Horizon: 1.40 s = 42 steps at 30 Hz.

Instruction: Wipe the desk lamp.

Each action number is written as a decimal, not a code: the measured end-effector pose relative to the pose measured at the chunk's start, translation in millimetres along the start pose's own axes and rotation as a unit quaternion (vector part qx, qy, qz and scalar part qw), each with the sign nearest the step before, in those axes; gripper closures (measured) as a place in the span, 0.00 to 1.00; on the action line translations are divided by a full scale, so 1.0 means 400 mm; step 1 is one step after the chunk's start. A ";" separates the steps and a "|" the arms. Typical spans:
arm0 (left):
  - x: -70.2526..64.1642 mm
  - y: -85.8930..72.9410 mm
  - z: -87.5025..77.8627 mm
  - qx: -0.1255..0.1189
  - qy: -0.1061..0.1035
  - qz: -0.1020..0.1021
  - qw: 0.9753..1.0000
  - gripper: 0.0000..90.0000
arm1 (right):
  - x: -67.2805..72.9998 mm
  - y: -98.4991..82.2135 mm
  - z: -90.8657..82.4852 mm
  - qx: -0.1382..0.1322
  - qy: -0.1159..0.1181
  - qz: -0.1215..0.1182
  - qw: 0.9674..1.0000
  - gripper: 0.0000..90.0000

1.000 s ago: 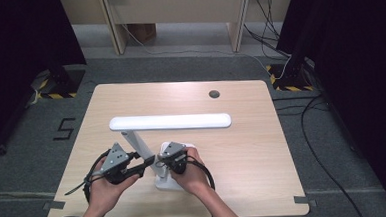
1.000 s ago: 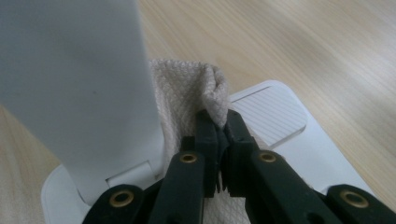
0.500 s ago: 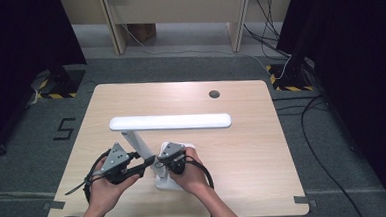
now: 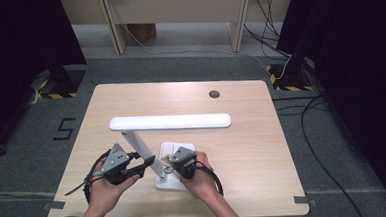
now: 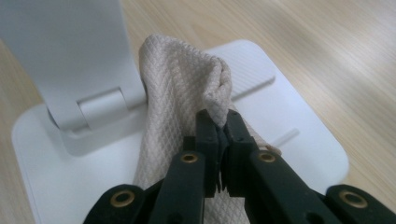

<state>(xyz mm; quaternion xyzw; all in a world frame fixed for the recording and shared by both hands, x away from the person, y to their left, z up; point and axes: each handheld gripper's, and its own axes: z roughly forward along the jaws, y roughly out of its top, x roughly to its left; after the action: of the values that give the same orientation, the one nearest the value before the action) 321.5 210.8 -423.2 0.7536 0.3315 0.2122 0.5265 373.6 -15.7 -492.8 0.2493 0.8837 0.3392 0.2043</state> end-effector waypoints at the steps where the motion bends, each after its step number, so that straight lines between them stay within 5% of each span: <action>1: 0.000 0.000 0.000 0.000 0.000 0.000 1.000 0.65 | -0.002 -0.005 -0.005 0.003 -0.005 -0.001 1.000 0.97; 24: 0.001 -0.002 0.001 -0.003 -0.001 -0.003 1.000 0.65 | -0.073 -0.074 -0.068 0.023 -0.091 0.036 0.995 0.97; 33: 0.001 -0.003 0.002 -0.004 -0.002 -0.006 1.000 0.65 | -0.050 0.068 -0.039 -0.031 -0.059 0.019 0.998 0.97; 42: 0.003 -0.001 0.004 -0.004 -0.003 -0.002 1.000 0.65 | -0.016 0.096 0.056 0.001 -0.022 -0.009 1.000 0.97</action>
<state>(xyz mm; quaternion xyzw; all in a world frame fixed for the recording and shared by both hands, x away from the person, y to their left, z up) 323.2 210.6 -424.2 0.7517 0.3300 0.2101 0.5310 402.2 16.3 -480.0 0.2493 0.8814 0.3310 0.2268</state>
